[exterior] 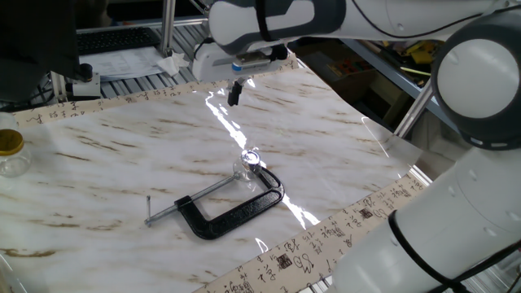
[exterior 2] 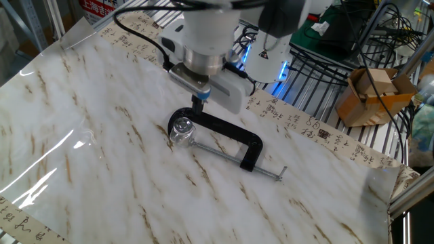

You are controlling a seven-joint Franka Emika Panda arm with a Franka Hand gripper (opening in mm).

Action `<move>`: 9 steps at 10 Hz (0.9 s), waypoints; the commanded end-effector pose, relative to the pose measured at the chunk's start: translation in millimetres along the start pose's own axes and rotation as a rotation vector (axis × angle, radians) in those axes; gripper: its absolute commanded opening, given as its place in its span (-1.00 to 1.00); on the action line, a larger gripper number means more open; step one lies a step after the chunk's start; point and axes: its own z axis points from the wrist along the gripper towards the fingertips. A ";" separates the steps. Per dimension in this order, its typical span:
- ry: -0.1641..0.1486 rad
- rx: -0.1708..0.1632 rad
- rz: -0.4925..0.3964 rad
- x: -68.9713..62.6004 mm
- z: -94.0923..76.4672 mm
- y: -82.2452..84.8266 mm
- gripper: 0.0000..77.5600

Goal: Unscrew the lid from the jar

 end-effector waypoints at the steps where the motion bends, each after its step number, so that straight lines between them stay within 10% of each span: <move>1: 0.086 0.049 0.024 -2.1 0.9 -3.3 -1.00; 9: 0.063 -0.017 0.006 -14.2 10.9 -21.5 -1.00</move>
